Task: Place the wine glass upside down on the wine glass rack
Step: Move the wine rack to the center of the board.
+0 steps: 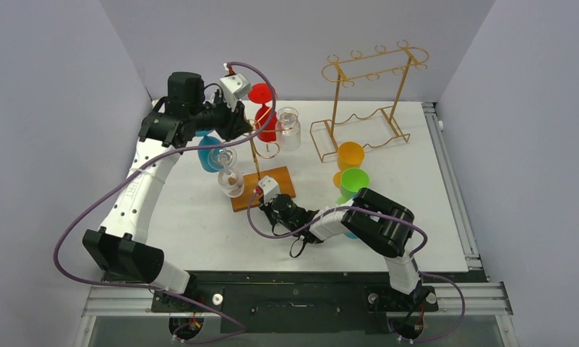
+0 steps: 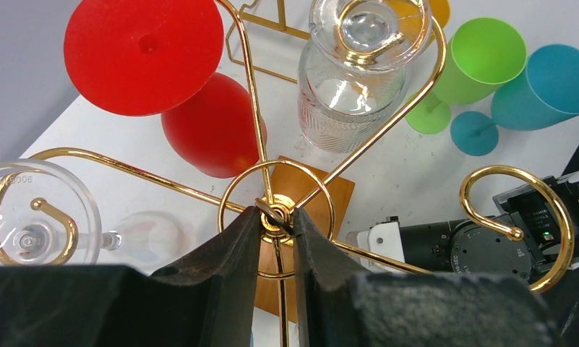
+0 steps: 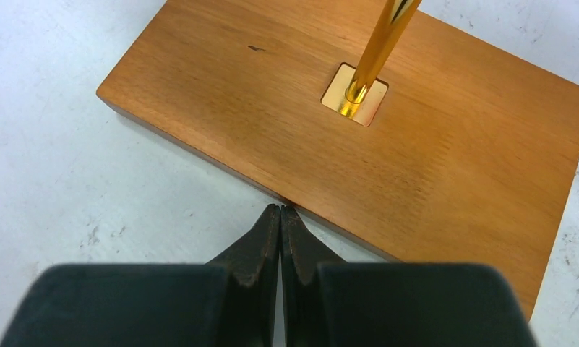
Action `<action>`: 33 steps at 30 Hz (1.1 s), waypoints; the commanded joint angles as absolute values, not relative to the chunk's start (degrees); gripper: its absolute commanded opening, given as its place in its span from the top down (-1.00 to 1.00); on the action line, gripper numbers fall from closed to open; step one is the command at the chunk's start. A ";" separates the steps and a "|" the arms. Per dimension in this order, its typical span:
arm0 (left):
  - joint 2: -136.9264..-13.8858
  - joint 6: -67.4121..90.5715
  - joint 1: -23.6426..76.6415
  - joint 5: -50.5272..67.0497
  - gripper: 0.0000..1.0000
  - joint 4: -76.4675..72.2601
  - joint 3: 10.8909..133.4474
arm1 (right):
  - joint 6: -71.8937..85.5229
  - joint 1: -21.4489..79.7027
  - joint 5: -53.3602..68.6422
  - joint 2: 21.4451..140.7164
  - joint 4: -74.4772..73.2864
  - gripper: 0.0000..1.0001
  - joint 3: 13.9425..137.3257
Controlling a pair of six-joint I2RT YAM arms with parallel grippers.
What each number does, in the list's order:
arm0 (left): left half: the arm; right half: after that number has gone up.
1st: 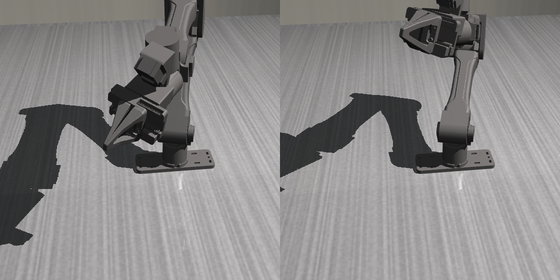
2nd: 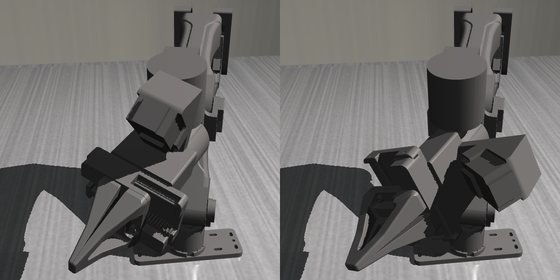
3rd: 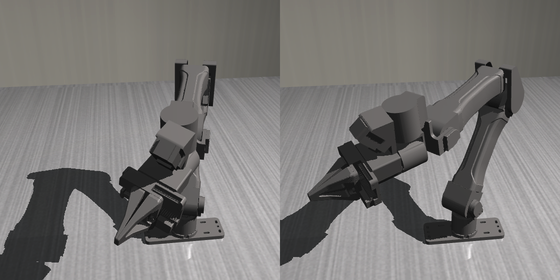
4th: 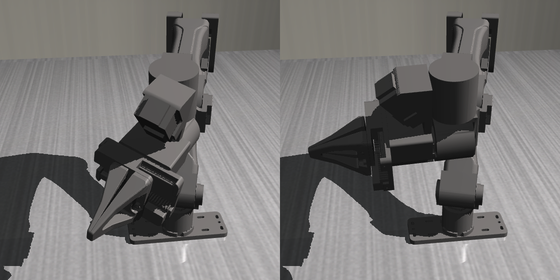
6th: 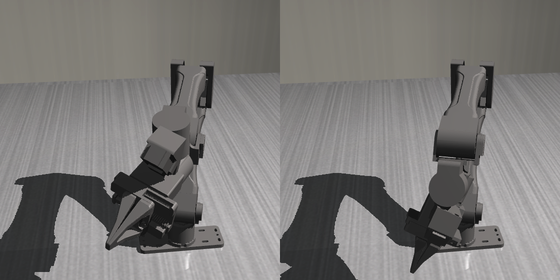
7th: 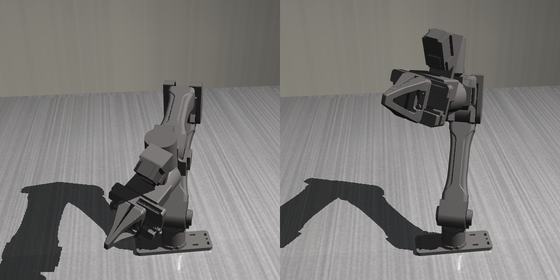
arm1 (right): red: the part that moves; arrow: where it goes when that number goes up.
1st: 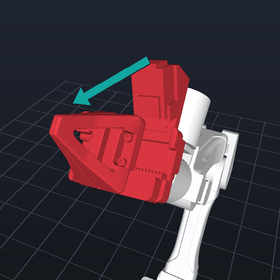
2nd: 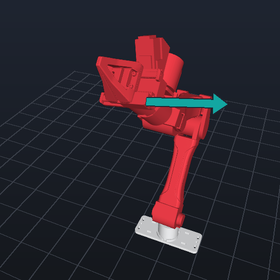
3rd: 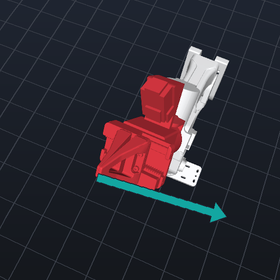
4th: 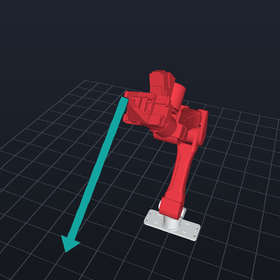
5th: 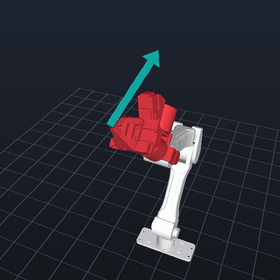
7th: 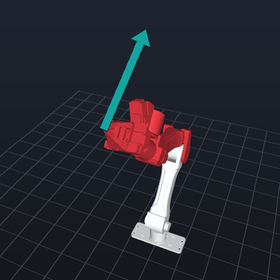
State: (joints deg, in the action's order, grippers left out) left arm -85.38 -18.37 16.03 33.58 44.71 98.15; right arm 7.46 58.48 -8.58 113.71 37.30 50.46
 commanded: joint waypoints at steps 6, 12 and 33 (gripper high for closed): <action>-87.97 -19.45 15.84 33.29 0.64 46.42 101.92 | 7.38 55.84 -10.82 117.92 30.93 1.00 55.00; -87.21 -18.36 16.07 33.74 0.40 47.73 103.86 | 8.62 56.42 -10.54 113.45 30.30 1.00 52.35; -77.28 -9.78 15.75 31.73 -0.92 51.85 109.13 | 22.68 53.89 -26.30 64.77 -21.38 0.01 54.46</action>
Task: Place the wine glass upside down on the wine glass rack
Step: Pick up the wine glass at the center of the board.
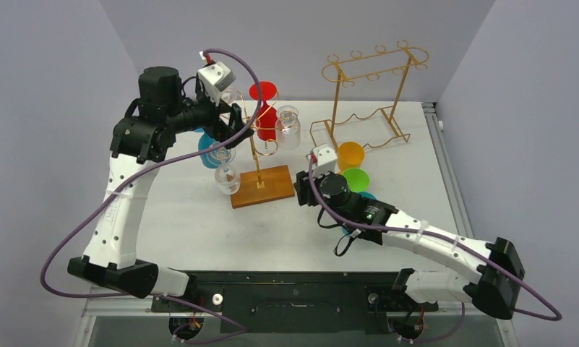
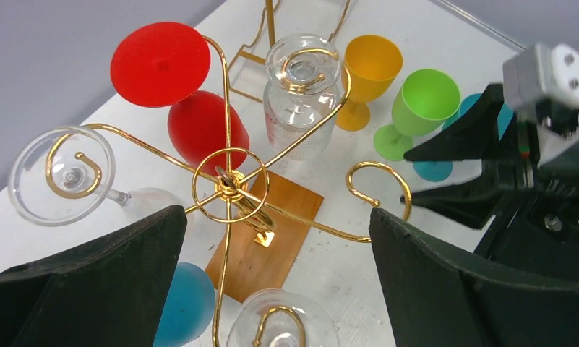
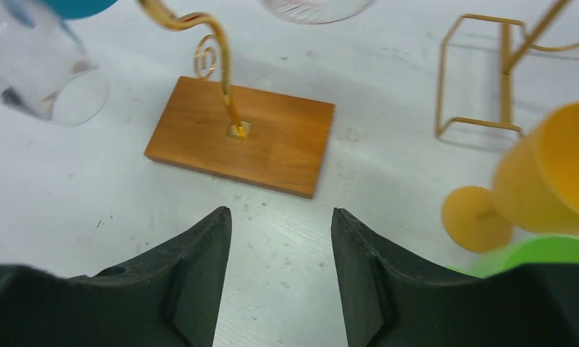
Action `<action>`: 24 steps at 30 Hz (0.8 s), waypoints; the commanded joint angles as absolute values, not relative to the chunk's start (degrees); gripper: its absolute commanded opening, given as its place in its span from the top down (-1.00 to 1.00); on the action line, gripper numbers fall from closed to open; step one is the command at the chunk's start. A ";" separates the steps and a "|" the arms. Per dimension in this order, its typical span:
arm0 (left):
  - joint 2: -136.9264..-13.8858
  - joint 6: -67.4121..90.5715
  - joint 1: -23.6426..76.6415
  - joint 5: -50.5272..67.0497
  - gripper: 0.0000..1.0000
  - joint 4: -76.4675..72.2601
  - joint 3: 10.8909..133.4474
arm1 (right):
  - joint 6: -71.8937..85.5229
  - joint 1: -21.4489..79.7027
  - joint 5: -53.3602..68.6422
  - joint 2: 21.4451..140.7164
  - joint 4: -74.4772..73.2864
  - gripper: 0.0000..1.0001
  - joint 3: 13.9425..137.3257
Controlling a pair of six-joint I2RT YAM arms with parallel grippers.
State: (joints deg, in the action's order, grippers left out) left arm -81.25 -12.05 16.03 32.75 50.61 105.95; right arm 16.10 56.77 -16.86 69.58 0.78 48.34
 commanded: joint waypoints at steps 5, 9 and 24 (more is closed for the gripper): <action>-75.87 -10.11 15.73 31.09 -0.92 54.79 109.53 | 27.41 51.50 -29.98 57.37 -39.05 0.02 57.48; -75.29 -10.21 15.65 30.85 -0.92 55.39 108.43 | 29.59 51.49 -28.45 54.15 -44.91 0.06 57.14; -73.57 -11.31 15.68 30.64 -0.92 55.52 106.16 | 31.24 51.33 -26.24 57.34 -45.66 0.33 53.18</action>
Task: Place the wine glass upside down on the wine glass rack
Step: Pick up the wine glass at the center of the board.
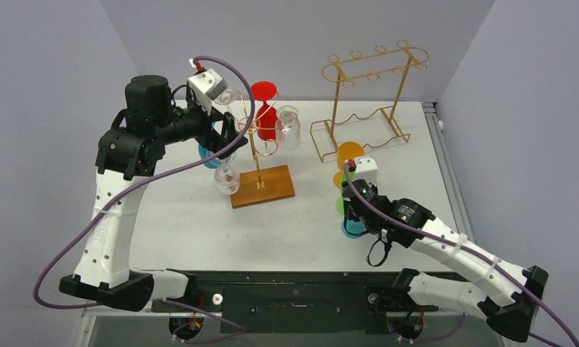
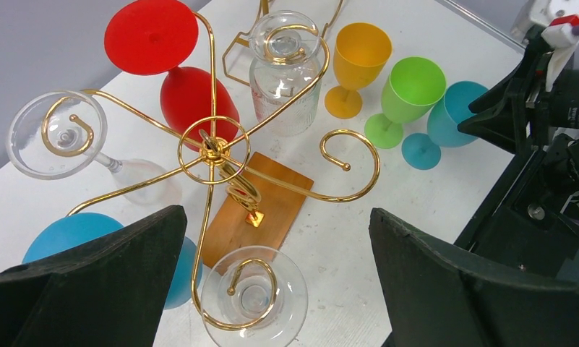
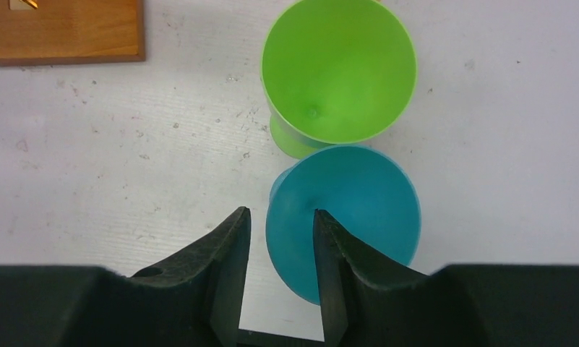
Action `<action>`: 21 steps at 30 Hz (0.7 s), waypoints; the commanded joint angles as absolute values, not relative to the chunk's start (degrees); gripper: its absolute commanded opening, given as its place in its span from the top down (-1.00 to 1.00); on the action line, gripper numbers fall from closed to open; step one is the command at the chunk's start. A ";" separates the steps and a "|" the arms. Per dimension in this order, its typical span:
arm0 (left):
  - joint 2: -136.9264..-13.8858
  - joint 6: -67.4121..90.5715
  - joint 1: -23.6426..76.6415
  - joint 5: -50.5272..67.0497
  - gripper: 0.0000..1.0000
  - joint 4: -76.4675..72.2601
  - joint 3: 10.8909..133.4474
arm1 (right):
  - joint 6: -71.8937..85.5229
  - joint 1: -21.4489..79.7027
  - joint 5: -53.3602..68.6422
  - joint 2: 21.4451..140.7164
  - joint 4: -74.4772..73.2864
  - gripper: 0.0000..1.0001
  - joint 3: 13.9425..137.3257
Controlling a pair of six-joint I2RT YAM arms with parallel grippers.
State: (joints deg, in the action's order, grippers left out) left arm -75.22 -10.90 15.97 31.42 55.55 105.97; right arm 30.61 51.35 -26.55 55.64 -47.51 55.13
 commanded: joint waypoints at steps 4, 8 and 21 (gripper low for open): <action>-73.30 -11.81 15.65 30.38 -0.93 56.21 105.69 | 30.90 50.48 -24.96 59.92 -43.28 0.49 51.92; -72.57 -12.04 15.65 30.17 -0.92 56.17 105.06 | 30.08 49.81 -24.00 61.37 -42.71 0.71 51.94; -69.10 -10.45 15.67 32.96 -0.92 53.01 101.75 | 25.84 49.25 1.18 51.83 -39.33 1.00 68.75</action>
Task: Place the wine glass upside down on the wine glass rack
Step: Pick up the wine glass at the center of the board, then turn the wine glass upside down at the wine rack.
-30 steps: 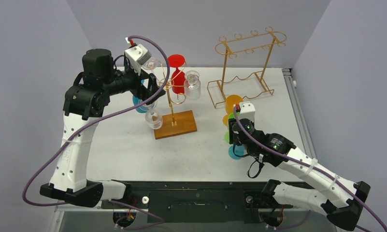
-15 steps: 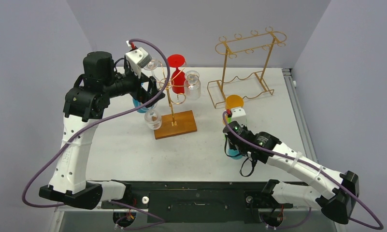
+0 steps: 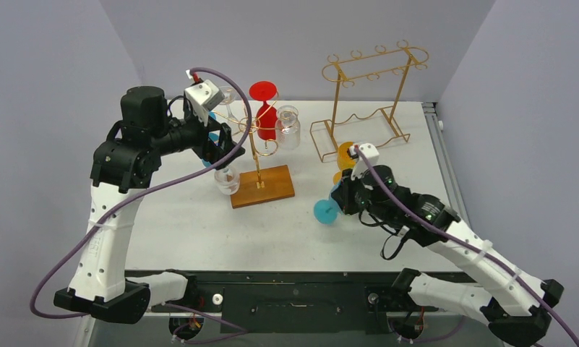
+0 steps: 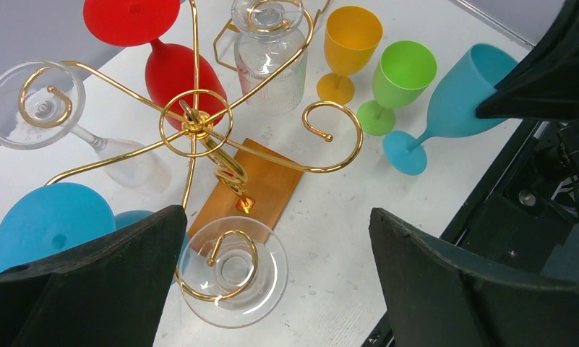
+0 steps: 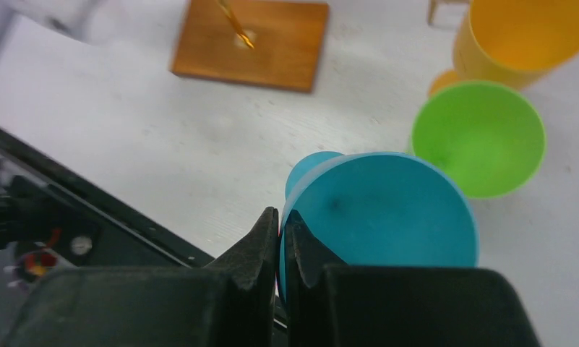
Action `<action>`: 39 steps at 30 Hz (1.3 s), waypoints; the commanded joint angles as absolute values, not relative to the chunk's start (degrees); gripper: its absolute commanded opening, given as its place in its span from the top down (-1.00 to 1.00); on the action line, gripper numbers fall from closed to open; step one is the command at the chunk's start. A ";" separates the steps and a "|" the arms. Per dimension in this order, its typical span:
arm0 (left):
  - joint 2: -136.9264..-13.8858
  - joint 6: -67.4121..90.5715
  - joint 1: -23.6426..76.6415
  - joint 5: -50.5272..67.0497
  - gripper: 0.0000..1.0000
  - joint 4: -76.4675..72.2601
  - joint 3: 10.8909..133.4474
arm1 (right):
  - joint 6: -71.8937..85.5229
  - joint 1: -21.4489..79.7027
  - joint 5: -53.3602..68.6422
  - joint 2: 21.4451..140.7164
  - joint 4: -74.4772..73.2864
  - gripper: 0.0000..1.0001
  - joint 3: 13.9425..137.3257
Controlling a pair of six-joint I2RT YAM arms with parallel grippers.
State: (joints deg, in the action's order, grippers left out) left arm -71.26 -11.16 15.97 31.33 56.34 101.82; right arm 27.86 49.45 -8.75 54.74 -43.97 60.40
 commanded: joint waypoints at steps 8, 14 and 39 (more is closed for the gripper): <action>-68.95 -7.49 15.73 36.91 -0.92 52.97 100.14 | 25.74 49.29 7.45 49.05 -28.73 1.00 79.52; -68.32 -5.28 15.74 39.34 -0.92 52.96 101.38 | 24.95 49.33 7.92 52.98 -24.41 1.00 83.21; -70.79 7.73 15.91 49.05 -0.92 44.26 96.97 | 23.24 54.28 5.19 61.28 -10.94 1.00 88.02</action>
